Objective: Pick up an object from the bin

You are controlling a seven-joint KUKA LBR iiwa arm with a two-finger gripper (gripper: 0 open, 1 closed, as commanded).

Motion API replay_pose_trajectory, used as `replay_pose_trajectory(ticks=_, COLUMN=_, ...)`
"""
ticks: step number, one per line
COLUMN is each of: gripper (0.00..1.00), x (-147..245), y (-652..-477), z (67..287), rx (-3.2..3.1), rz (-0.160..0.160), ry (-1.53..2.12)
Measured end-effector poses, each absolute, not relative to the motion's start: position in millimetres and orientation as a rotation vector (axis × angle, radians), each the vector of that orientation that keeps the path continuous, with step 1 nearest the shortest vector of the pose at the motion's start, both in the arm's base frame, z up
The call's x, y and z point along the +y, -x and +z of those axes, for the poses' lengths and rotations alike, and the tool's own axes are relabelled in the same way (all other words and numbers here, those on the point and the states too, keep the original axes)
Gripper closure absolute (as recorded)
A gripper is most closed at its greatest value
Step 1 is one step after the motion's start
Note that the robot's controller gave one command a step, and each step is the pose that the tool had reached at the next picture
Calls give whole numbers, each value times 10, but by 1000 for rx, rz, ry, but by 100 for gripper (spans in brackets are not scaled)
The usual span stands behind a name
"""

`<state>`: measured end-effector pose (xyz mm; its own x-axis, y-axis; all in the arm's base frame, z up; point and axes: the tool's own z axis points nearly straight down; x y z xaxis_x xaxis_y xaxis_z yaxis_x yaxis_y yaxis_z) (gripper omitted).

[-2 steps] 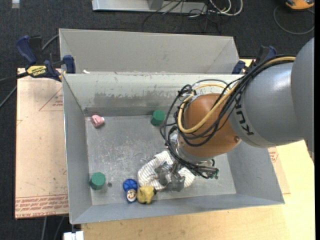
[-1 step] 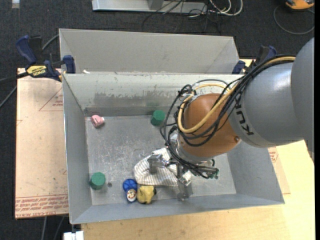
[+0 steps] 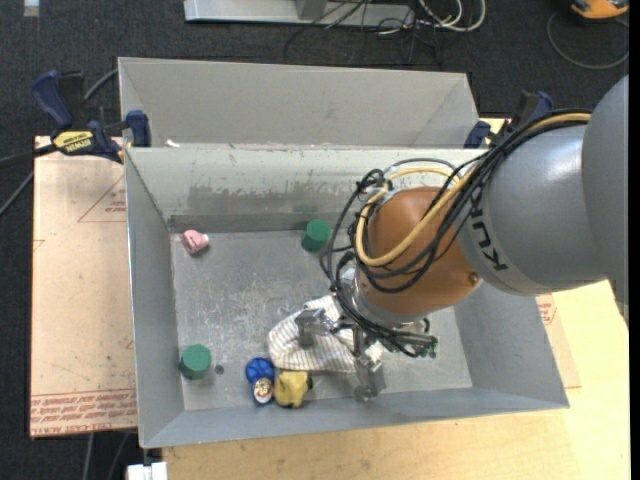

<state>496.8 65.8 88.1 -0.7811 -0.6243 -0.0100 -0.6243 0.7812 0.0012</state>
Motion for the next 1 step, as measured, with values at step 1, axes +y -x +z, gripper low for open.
replay_pose_trajectory(ticks=1, gripper=100, x=864, y=-4850, z=793, rx=2848, rz=6, ry=1285)
